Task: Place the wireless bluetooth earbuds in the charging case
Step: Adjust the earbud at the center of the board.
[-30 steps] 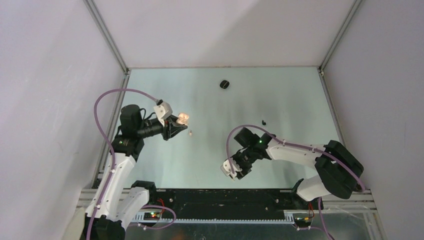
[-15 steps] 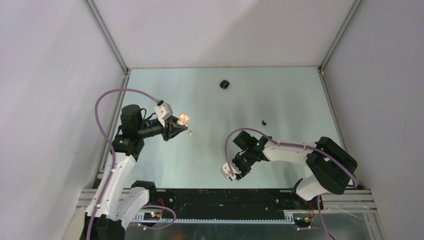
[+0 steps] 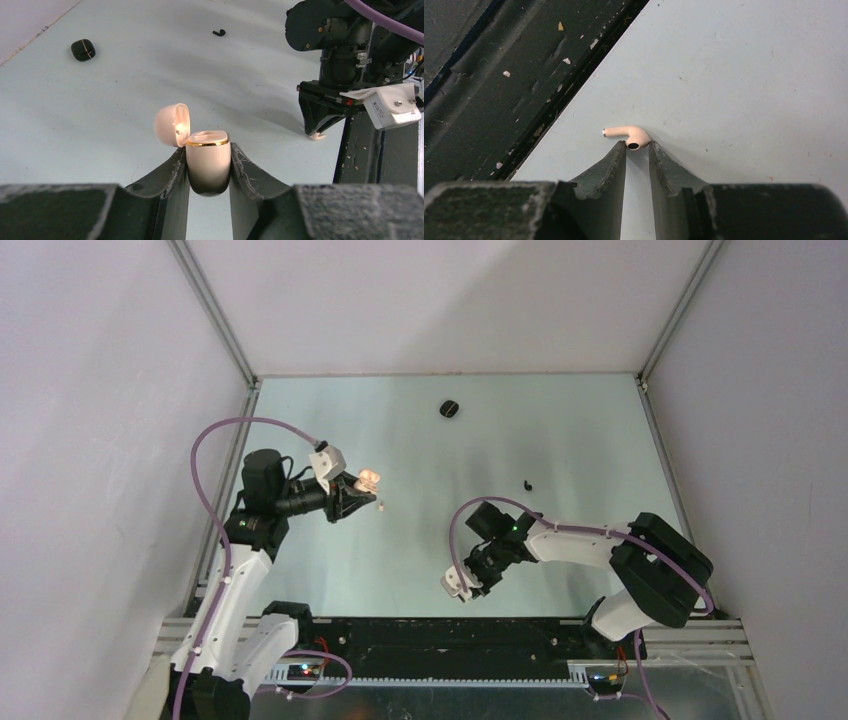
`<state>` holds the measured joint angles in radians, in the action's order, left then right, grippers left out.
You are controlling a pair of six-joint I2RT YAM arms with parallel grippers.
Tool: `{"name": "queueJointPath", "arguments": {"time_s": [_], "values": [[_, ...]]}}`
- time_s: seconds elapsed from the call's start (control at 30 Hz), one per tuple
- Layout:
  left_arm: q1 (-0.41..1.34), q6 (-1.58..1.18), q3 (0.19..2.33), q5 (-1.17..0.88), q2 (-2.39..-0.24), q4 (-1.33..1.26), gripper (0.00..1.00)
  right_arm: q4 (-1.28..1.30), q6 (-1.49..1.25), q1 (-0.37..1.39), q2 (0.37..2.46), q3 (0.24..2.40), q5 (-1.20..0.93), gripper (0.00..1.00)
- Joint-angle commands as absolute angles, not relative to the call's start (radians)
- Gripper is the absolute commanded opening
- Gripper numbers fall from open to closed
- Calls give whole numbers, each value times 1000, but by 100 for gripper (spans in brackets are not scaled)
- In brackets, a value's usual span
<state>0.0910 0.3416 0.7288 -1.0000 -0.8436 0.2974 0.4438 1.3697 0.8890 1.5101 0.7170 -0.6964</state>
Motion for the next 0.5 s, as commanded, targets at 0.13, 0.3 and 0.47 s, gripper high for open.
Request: {"name": "queueJointPath", "arguments": {"time_s": [0.13, 0.3, 0.47], "values": [[87, 360, 747, -1032, -847, 285, 0, 466, 1404, 898, 1502, 712, -734, 33], [89, 360, 749, -1035, -851, 286, 0, 466, 1405, 908, 1507, 712, -734, 32], [88, 359, 750, -1038, -852, 288, 0, 453, 1398, 912, 1517, 712, -723, 27]]}}
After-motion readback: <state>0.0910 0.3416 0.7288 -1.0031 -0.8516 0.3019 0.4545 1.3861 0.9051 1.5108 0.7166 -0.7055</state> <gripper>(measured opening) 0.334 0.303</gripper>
